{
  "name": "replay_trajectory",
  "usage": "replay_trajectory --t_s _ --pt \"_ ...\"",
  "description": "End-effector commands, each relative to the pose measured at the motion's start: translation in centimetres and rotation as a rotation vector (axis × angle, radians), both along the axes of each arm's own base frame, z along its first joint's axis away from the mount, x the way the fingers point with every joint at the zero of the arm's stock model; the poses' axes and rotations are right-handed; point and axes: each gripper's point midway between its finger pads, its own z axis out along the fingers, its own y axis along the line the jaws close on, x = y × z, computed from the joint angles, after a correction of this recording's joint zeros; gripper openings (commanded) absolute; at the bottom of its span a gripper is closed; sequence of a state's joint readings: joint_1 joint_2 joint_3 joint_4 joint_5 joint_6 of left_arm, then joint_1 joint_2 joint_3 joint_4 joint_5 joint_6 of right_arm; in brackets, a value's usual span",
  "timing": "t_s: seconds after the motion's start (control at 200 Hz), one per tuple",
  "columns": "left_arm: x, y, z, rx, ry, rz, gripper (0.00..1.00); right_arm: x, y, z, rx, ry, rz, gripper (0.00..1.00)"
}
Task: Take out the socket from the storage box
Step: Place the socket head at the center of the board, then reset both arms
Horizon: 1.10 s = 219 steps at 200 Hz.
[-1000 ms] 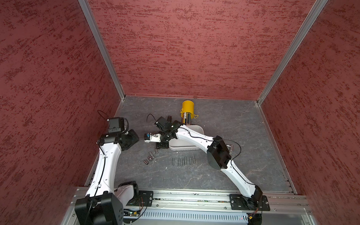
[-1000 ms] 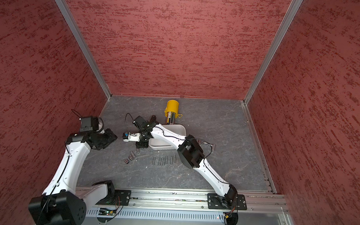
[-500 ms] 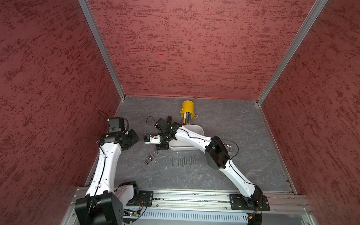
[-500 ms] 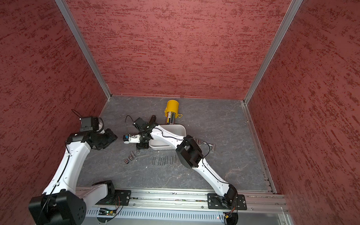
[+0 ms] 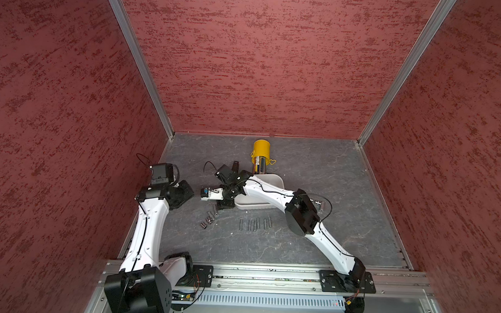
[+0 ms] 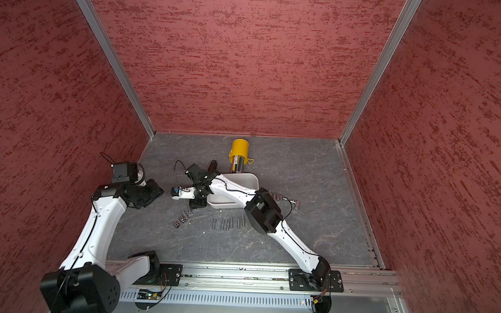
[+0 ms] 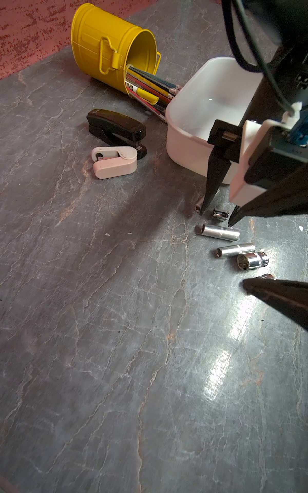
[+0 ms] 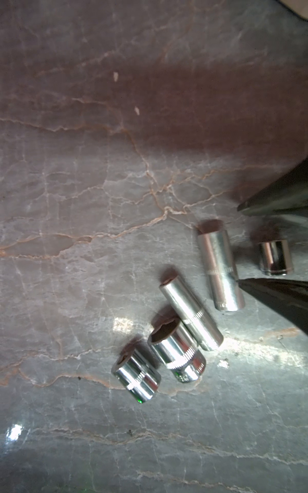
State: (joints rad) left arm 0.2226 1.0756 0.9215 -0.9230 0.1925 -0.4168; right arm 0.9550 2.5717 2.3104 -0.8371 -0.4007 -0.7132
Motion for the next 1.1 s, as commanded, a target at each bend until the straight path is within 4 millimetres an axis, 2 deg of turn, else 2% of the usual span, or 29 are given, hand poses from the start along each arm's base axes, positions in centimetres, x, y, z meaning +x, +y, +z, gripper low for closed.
replay_trajectory --t_s 0.0,0.16,0.276,0.371,0.421,0.446,0.526,0.586,0.681,0.736,0.741,0.746,0.756,0.761,0.792,0.847,0.867,0.922,1.002,1.092 --pt "0.1 0.0 0.0 -0.003 -0.012 -0.01 0.41 -0.5 1.0 3.1 0.075 0.009 -0.012 0.45" --pt "0.2 -0.2 0.6 -0.006 -0.042 -0.02 0.41 -0.2 1.5 7.2 0.185 0.03 -0.082 0.51" --pt "0.7 -0.6 1.8 -0.015 -0.092 -0.044 0.42 0.7 1.3 11.5 0.299 0.027 -0.159 0.57" --pt "1.5 -0.8 3.6 -0.026 -0.161 -0.043 0.48 1.6 0.3 16.3 0.43 0.036 -0.231 0.61" --pt "2.3 -1.1 4.9 -0.046 -0.224 -0.049 0.54 2.5 -0.8 19.1 0.508 0.023 -0.281 0.63" --pt "2.8 -1.3 5.6 -0.056 -0.257 -0.05 0.6 2.9 -1.5 20.2 0.541 0.016 -0.305 0.64" --pt "4.3 -1.5 7.7 -0.058 -0.374 -0.042 0.87 4.8 -4.3 23.5 0.647 -0.024 -0.419 0.7" --pt "5.5 -1.6 9.3 -0.016 -0.468 -0.045 1.0 6.2 -7.2 25.8 0.727 -0.05 -0.526 0.78" --pt "7.0 -1.5 11.7 0.106 -0.611 -0.03 1.0 8.2 -12.8 28.1 0.833 -0.096 -0.703 0.86" --pt "7.6 -1.8 12.6 0.208 -0.706 -0.029 1.0 9.6 -17.1 27.9 0.867 -0.129 -0.846 0.91" --pt "7.5 -1.9 12.1 0.215 -0.695 -0.033 1.0 9.7 -17.6 27.9 0.87 -0.132 -0.859 0.91" --pt "7.8 -2.0 12.9 0.225 -0.729 -0.032 1.0 9.8 -18.0 27.9 0.872 -0.134 -0.872 0.91" --pt "7.9 -2.1 13.0 0.241 -0.747 -0.035 1.0 10.0 -18.7 27.7 0.874 -0.137 -0.896 0.91" --pt "7.8 -2.3 12.4 0.247 -0.734 -0.043 1.0 10.1 -19.1 28.0 0.884 -0.143 -0.904 0.92" --pt "8.1 -2.7 12.9 0.294 -0.793 -0.054 1.0 10.4 -21.3 27.7 0.895 -0.153 -0.964 0.92" --pt "8.6 -3.3 13.1 0.398 -0.879 -0.058 1.0 11.0 -25.7 26.2 0.891 -0.182 -1.098 0.93" --pt "8.7 -3.5 12.7 0.434 -0.897 -0.06 1.0 11.0 -27.4 26.2 0.895 -0.203 -1.143 0.93" --pt "9.0 -4.2 12.1 0.526 -0.955 -0.082 1.0 10.9 -31.9 24.4 0.864 -0.264 -1.281 0.95" --pt "9.0 -4.5 10.1 0.618 -1.001 -0.104 1.0 10.2 -38.3 21.4 0.808 -0.355 -1.494 0.98" --pt "8.5 -3.5 7.3 0.64 -0.944 -0.074 1.0 8.5 -44.3 17.8 0.715 -0.412 -1.706 0.98"
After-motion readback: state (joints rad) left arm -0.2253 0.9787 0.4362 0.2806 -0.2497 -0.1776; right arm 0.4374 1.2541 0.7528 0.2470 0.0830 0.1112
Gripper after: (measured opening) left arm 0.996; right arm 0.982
